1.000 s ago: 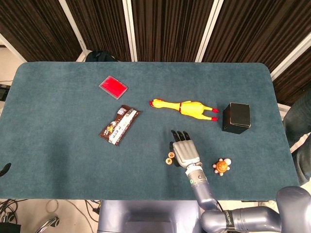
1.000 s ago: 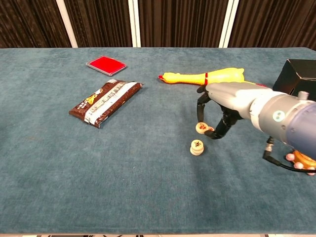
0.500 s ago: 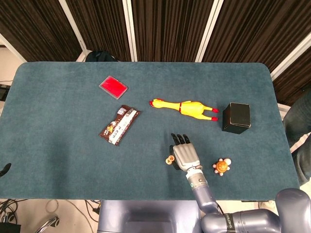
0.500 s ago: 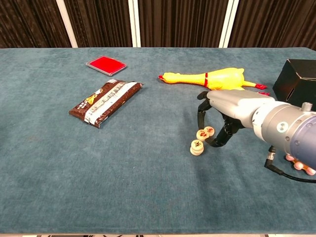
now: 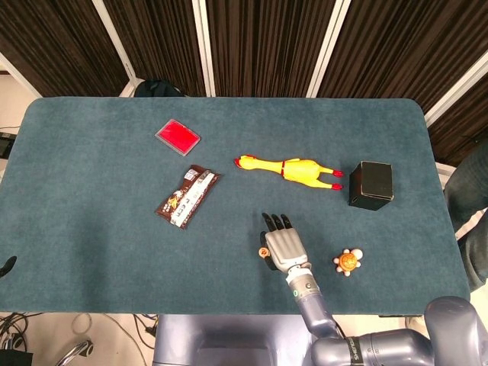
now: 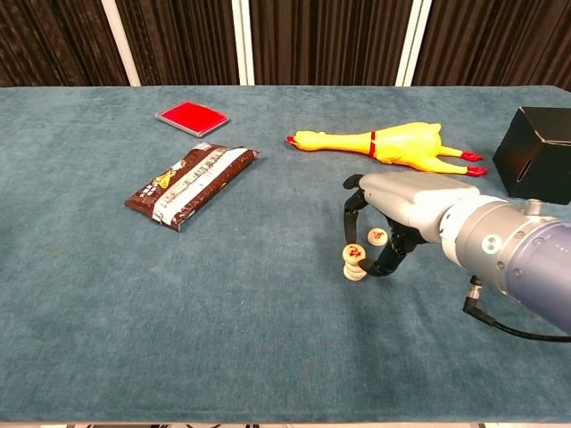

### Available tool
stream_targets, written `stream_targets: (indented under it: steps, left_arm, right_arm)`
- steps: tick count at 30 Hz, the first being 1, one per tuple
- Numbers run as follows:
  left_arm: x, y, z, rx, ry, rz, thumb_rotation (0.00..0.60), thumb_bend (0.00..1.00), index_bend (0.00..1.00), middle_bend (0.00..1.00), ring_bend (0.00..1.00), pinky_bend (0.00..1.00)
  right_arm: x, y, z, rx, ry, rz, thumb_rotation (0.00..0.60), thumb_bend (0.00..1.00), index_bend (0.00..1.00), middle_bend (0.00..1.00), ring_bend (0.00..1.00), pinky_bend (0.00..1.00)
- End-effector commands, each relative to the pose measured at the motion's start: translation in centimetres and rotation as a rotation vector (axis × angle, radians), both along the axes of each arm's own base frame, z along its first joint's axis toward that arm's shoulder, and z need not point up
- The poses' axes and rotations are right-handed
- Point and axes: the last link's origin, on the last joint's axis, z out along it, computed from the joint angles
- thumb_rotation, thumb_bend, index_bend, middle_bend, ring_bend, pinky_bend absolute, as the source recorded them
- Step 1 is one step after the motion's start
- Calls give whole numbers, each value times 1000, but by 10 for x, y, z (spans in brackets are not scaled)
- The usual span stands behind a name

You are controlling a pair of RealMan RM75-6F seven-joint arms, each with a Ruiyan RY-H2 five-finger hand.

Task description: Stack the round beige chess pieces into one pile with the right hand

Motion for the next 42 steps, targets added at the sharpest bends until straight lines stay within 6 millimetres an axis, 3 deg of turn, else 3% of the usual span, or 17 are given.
stream_targets:
  steps: [1, 42]
  left_arm:
    - [0, 0, 0, -1, 0, 1, 600, 186, 117, 0, 0, 73]
    - [0, 0, 0, -3, 2, 3, 600, 187, 118, 0, 0, 73]
  right_arm:
    - [-2, -2, 0, -5, 7, -6, 600, 405, 524, 0, 0, 0]
    - [-6, -1, -1, 9, 12, -20, 600, 405, 489, 0, 0, 0]
